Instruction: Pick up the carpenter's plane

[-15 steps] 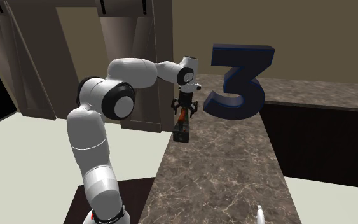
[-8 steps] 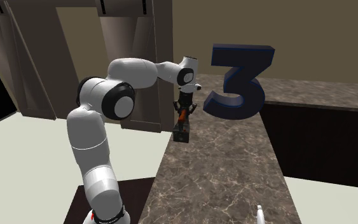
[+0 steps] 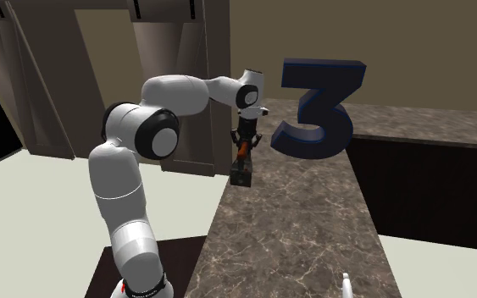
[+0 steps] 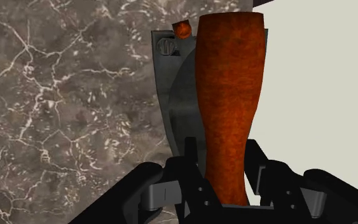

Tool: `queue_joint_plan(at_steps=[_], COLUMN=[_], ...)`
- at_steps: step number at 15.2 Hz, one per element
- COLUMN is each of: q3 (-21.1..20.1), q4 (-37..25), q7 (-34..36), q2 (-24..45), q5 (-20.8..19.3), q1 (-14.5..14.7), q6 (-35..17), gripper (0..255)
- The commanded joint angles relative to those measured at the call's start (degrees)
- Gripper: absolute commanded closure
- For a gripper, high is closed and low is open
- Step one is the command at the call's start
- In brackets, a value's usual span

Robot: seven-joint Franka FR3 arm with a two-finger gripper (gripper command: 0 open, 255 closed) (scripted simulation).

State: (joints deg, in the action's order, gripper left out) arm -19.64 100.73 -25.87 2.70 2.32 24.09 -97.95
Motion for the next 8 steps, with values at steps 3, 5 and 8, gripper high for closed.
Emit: queue_joint_plan(at_steps=[3,5,8], q3=[-0.02,-0.03,-0.06], q4=[-3.16,-4.82,-7.44], q7=[0.16,0.25,0.42], q2=[0.04,0.14,0.40], q5=[-0.03,-0.07,-0.16], q1=[0.02,0.03,0.07], q6=[3.03,4.60,6.97], gripper=[255,255,255])
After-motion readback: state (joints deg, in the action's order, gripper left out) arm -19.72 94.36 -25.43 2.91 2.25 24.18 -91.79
